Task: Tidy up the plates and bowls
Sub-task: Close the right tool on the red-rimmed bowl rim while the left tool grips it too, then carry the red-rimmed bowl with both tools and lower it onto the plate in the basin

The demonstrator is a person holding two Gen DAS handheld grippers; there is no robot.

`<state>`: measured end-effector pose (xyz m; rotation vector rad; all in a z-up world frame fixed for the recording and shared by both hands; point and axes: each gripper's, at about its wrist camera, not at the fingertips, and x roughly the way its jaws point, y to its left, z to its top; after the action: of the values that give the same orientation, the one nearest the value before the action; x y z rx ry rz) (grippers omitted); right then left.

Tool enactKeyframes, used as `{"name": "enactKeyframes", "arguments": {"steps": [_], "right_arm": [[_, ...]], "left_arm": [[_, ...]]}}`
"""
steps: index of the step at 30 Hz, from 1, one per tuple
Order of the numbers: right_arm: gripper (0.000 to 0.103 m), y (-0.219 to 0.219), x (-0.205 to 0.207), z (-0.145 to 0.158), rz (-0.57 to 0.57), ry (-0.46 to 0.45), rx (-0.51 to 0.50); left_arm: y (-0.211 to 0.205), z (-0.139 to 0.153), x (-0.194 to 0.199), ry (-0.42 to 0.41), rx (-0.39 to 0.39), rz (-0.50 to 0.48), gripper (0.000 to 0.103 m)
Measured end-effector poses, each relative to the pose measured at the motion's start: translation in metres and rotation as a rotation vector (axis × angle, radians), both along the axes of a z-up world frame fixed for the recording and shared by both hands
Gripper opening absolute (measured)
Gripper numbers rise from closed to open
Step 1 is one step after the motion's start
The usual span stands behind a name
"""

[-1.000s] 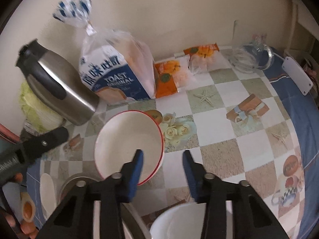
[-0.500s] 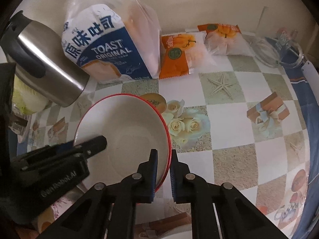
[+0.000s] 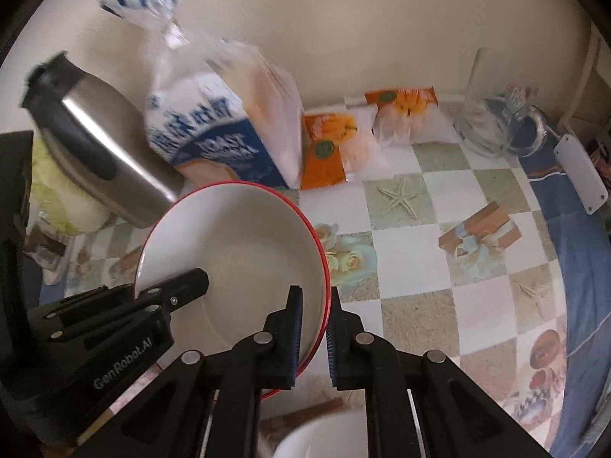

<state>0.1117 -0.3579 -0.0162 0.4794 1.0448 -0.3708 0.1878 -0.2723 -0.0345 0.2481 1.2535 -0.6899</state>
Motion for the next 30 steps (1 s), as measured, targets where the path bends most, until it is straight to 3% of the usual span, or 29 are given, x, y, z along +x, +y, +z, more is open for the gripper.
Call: {"name": "enactKeyframes", "arguments": {"steps": [7, 14, 23, 30], "right_arm": [[0.012, 0.041, -0.024, 0.022, 0.043, -0.018, -0.014], [0.012, 0.087, -0.052, 0.033, 0.089, -0.034, -0.018], [0.012, 0.121, -0.075, 0.021, 0.102, -0.05, 0.039], [0.013, 0.138, -0.086, 0.012, 0.098, -0.048, 0.05]], "left_arm": [[0.049, 0.016, -0.027, 0.01, -0.035, 0.065, 0.011], [0.091, 0.024, -0.054, -0.052, -0.018, 0.11, 0.011], [0.132, 0.011, -0.081, -0.044, -0.023, 0.159, 0.011], [0.14, 0.007, -0.088, -0.072, -0.011, 0.171, 0.011]]}}
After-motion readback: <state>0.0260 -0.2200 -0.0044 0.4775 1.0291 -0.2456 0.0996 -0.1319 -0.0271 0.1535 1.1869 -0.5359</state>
